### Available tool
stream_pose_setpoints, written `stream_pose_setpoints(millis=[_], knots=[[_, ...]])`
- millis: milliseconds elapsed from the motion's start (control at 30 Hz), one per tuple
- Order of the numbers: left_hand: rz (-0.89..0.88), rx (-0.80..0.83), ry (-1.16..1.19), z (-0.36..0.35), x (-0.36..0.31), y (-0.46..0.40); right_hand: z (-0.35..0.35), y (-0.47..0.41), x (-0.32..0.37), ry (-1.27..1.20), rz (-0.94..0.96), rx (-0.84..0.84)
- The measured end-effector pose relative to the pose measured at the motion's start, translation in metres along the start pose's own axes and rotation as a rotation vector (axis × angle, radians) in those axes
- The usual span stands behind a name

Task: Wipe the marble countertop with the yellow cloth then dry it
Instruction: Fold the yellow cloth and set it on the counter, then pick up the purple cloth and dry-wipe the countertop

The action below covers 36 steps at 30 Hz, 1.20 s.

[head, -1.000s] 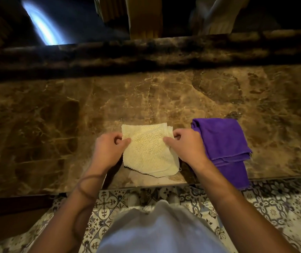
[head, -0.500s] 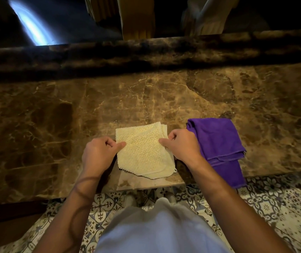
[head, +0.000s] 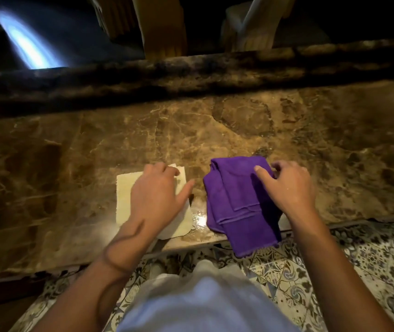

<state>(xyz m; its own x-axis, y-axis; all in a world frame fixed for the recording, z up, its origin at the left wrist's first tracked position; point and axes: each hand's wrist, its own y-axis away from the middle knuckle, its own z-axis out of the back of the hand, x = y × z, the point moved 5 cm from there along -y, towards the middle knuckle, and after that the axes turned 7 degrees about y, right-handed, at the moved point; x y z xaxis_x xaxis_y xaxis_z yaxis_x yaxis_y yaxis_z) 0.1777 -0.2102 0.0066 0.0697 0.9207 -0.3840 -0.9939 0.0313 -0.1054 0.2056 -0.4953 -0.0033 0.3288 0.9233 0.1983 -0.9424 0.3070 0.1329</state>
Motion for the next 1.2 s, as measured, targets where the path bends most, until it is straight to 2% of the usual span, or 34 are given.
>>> stream_pose_setpoints(millis=[133, 200, 400, 567, 667, 733, 800, 867, 933, 1033, 1200], knots=[[0.015, 0.241, -0.14, -0.041, -0.044, -0.022, -0.014, -0.005, -0.019, 0.012, -0.021, 0.085], [0.041, 0.295, -0.166, -0.053, -0.056, -0.034, -0.017, -0.006, -0.021, 0.0, -0.012, 0.078], [0.035, 0.277, -0.136, -0.069, -0.068, -0.044, -0.033, -0.004, -0.017, -0.012, -0.007, 0.138], [0.123, 0.271, 0.042, -0.074, -0.069, -0.041, -0.038, -0.004, -0.014, -0.103, 0.035, 0.164], [0.192, 0.318, 0.297, -0.07, -0.064, -0.037, -0.033, -0.003, -0.01, -0.305, 0.086, 0.186], [0.29, 0.292, 0.683, -0.058, -0.058, -0.032, -0.023, -0.001, -0.004, -0.506, 0.128, 0.188], [0.44, 0.276, 1.136, -0.042, -0.052, -0.021, -0.009, 0.006, 0.007, -0.833, 0.145, 0.248], [0.466, 0.304, 1.436, -0.024, -0.05, -0.009, 0.01, 0.018, 0.025, -1.13, 0.191, 0.327], [0.431, 0.313, 1.535, -0.005, -0.044, 0.001, 0.026, 0.032, 0.047, -1.229, 0.266, 0.343], [0.415, 0.221, 1.541, 0.023, -0.024, 0.015, 0.032, 0.054, 0.082, -1.273, 0.33, 0.397], [0.382, 0.115, 1.623, 0.068, 0.031, 0.052, 0.008, 0.098, 0.144, -1.193, 0.378, 0.65]])
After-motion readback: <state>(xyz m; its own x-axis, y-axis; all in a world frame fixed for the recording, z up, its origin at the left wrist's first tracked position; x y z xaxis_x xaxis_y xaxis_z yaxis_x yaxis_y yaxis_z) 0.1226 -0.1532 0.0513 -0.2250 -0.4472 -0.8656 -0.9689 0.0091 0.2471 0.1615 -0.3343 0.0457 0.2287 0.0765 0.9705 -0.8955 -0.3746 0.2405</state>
